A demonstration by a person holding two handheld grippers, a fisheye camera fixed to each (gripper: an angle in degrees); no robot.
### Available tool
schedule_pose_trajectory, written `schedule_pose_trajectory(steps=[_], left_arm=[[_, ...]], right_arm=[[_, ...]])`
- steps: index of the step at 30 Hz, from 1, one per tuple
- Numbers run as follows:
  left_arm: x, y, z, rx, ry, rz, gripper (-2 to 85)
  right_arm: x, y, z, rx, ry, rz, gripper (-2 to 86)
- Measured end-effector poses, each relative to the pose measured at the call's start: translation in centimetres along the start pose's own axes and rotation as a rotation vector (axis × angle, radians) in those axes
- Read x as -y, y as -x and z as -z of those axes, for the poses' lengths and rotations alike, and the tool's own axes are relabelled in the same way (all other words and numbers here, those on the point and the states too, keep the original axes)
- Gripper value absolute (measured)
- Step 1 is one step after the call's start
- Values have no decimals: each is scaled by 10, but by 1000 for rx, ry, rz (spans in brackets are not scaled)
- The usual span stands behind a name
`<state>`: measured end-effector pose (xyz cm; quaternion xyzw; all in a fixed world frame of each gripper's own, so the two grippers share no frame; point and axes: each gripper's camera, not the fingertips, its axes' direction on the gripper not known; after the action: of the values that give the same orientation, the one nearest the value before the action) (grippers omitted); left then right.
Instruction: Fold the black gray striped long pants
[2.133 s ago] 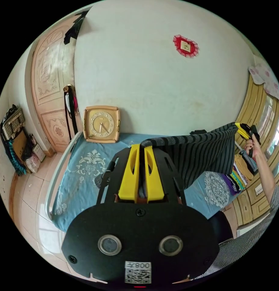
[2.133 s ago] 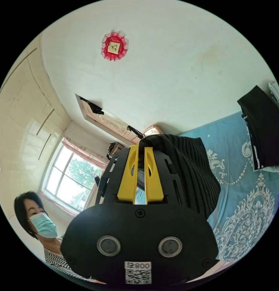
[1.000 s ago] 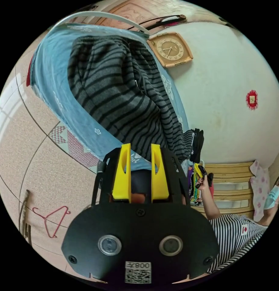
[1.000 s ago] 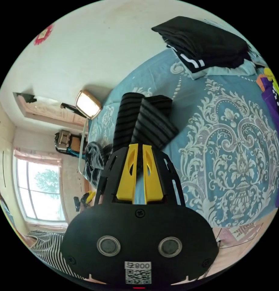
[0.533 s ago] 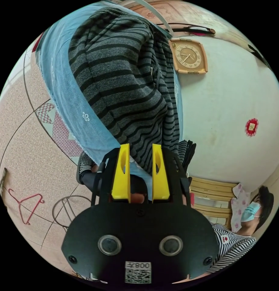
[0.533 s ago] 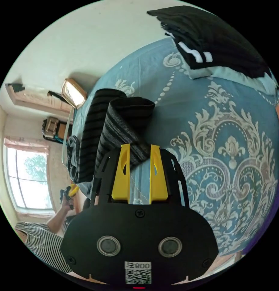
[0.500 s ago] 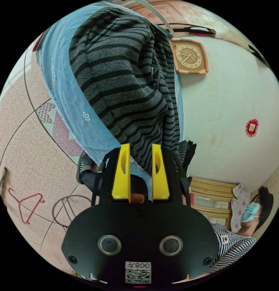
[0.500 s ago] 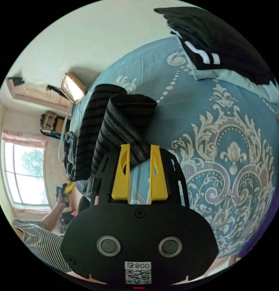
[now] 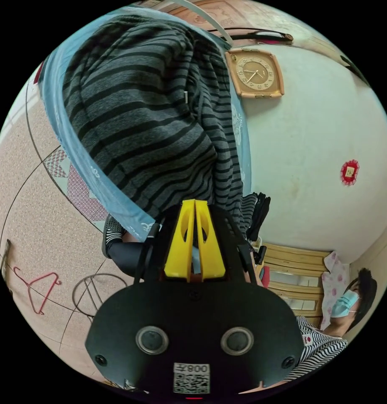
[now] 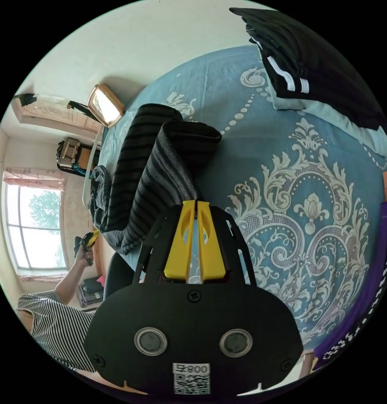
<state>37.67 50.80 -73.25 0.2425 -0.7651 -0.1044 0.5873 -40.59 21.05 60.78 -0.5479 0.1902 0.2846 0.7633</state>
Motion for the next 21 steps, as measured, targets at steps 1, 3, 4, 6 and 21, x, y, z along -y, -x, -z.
schedule_pose_trajectory(steps=[1,3,4,6,21], left_arm=[[0,-6,-5,-5,2,-4,1],[0,-15,-13,-22,5,-10,1],[-1,-21,-19,-36,11,-11,1],[-2,-30,-26,-50,11,-11,1],[-21,-153,-112,-136,166,-137,5]], right_arm=[[-3,-1,2,24,-10,-1,6],[-9,-2,7,65,-32,2,5],[-13,-3,12,94,-45,7,5],[-22,-2,22,122,-70,27,4],[-169,-7,43,-17,12,60,1]])
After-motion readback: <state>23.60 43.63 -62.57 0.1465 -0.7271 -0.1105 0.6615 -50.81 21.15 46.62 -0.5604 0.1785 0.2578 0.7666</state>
